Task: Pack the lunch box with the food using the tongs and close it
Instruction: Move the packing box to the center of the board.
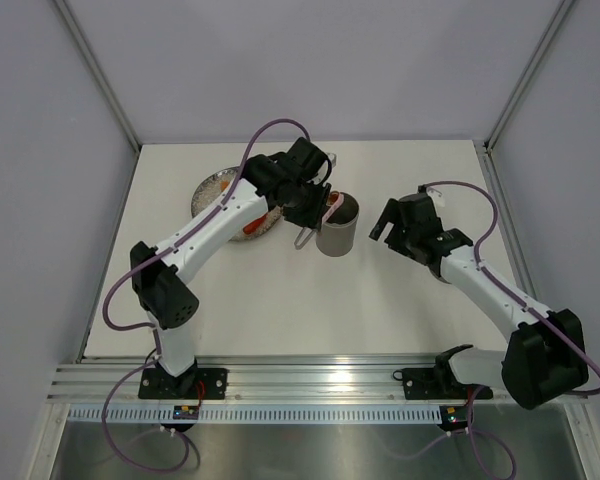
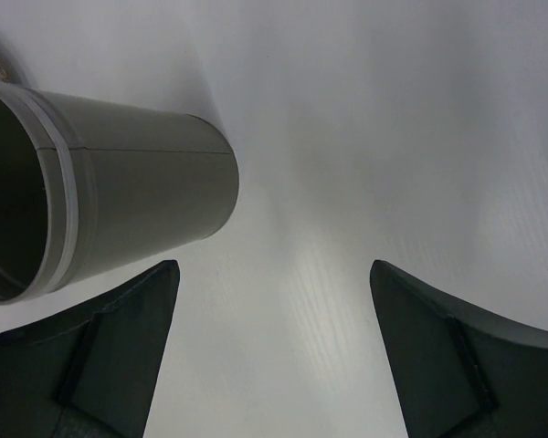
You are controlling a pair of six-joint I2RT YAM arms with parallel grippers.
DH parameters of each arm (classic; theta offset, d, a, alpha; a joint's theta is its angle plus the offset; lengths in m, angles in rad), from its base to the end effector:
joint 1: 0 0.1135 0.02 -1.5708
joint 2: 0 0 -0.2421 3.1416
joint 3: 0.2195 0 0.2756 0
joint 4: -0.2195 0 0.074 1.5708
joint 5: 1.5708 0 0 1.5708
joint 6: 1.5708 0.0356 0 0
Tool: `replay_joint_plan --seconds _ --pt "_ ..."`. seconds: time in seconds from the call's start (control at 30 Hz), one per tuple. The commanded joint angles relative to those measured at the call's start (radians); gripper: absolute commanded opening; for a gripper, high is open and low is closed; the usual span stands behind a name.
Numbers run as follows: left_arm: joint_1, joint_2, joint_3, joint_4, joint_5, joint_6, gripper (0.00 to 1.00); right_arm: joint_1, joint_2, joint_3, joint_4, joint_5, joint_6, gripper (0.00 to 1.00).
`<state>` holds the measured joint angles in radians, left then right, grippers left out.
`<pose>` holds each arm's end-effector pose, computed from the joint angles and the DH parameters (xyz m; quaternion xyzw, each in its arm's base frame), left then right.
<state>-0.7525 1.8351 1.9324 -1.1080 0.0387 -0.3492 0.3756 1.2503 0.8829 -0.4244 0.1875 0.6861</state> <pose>0.2935 -0.2767 0.3402 0.1977 0.9403 -0.1605 0.2257 0.2749 0.1013 0.2251 0.1775 0.9045 0.1167 0.3699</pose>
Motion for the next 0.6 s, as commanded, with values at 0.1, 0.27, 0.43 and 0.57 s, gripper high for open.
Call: replay_joint_plan --seconds 0.1,0.27,0.43,0.57 --pt "-0.002 0.029 0.04 -0.004 0.033 0.021 0.0 -0.052 0.032 -0.016 0.186 -0.039 0.127 0.74" --pt "-0.002 0.039 0.033 0.005 0.038 0.019 0.09 -0.13 0.078 -0.065 0.289 -0.157 0.185 0.51" --pt "-0.002 0.047 0.036 0.007 0.041 0.019 0.22 -0.145 0.135 -0.067 0.326 -0.233 0.201 0.46" --pt "-0.002 0.049 0.037 0.007 0.044 0.019 0.3 -0.145 0.166 -0.061 0.352 -0.261 0.21 0.49"
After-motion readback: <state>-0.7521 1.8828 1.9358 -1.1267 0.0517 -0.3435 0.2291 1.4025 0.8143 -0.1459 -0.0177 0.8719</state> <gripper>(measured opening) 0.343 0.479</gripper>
